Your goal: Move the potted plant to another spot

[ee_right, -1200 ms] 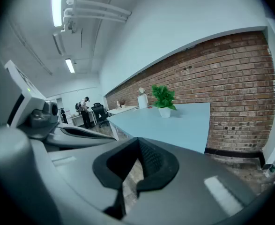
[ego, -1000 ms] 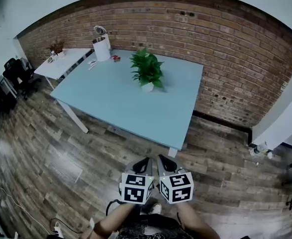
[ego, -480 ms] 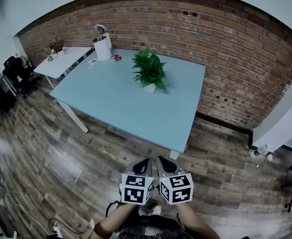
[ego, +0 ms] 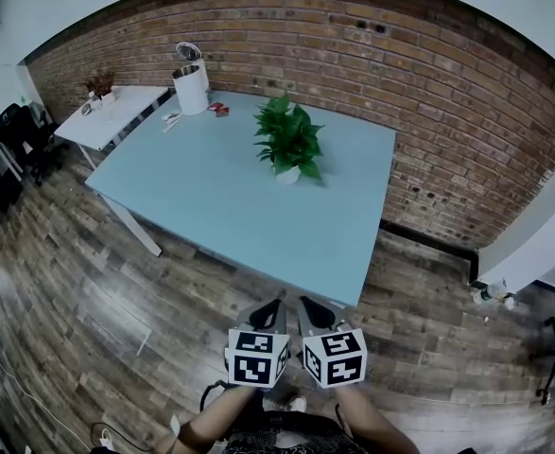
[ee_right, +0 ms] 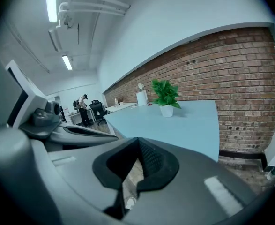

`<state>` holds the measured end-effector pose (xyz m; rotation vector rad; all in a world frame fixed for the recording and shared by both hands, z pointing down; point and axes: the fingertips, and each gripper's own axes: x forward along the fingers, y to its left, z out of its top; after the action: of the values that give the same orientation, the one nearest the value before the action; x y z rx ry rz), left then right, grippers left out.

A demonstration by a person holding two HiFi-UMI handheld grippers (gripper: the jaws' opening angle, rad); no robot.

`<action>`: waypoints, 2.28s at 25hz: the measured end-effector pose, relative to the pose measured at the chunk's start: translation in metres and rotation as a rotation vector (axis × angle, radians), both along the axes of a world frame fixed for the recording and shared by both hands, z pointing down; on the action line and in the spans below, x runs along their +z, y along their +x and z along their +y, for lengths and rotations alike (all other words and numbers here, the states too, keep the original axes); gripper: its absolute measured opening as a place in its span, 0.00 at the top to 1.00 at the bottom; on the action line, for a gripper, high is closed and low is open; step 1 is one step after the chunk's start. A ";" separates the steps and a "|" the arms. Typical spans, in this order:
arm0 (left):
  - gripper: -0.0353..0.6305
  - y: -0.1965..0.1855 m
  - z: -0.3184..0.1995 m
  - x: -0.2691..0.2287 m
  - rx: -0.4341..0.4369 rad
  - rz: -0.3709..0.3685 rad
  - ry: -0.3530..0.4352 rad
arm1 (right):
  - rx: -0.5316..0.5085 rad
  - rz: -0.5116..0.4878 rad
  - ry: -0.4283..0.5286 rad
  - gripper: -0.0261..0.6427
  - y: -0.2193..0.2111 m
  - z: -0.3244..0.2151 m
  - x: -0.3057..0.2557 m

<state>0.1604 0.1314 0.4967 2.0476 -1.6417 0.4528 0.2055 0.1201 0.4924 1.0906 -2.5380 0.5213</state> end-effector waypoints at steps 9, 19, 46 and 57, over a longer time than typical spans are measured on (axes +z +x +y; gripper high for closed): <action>0.95 -0.022 -0.052 0.006 0.036 0.025 -0.006 | 0.025 0.028 -0.007 0.95 -0.024 -0.046 0.006; 0.95 -0.048 -0.104 0.008 0.089 0.035 -0.024 | 0.071 0.044 -0.023 0.95 -0.051 -0.098 0.009; 0.95 -0.148 -0.211 -0.006 0.211 0.065 0.007 | 0.268 0.104 0.035 0.88 -0.121 -0.227 -0.011; 0.95 -0.154 -0.241 0.000 0.201 0.054 0.010 | 0.293 0.103 0.027 0.72 -0.123 -0.267 0.003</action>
<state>0.0064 -0.1091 0.4969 2.2232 -1.4167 0.4533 0.0829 -0.1472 0.4957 1.4710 -2.3163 0.4897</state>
